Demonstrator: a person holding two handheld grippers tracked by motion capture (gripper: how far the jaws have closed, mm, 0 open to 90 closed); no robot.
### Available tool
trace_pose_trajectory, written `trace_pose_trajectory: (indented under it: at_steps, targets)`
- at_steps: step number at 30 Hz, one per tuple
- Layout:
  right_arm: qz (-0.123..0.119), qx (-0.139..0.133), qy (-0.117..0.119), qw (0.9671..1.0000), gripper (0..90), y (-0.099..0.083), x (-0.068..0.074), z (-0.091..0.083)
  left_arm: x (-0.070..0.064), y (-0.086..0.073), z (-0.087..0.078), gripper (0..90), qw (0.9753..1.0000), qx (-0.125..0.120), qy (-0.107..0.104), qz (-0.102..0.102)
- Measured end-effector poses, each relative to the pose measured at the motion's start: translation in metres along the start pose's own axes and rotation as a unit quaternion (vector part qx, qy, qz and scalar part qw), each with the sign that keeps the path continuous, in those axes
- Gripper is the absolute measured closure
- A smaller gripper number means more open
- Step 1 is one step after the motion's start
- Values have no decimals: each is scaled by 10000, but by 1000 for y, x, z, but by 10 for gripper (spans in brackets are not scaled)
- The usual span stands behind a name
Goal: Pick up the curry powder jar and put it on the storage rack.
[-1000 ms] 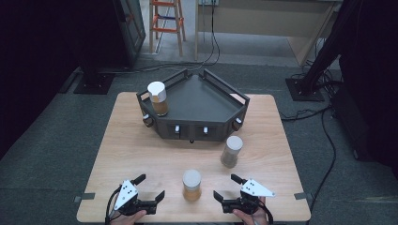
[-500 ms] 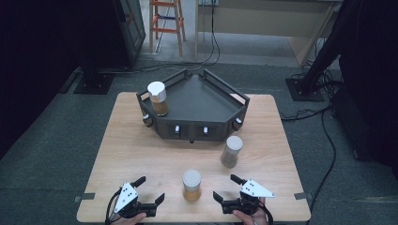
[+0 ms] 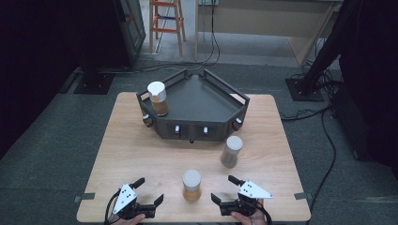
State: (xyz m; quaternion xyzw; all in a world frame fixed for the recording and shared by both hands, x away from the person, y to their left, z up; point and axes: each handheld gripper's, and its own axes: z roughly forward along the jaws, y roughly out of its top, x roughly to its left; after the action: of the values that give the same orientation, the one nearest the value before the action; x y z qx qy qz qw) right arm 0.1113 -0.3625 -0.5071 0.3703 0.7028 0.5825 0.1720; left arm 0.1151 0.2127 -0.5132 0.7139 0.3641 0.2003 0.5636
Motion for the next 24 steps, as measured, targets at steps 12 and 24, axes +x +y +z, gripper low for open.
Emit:
trace_pose_trajectory:
  at_steps: [12, 24]
  targets:
    - [-133, -22, 92, 9999, 17, 6, 6, 8, 2, -1, 1, 16, 10000, 55, -13, -18]
    - [-289, 27, 139, 9995, 16, 11, 12, 17, 3, -2, 2, 16, 10000, 68, -50, -9]
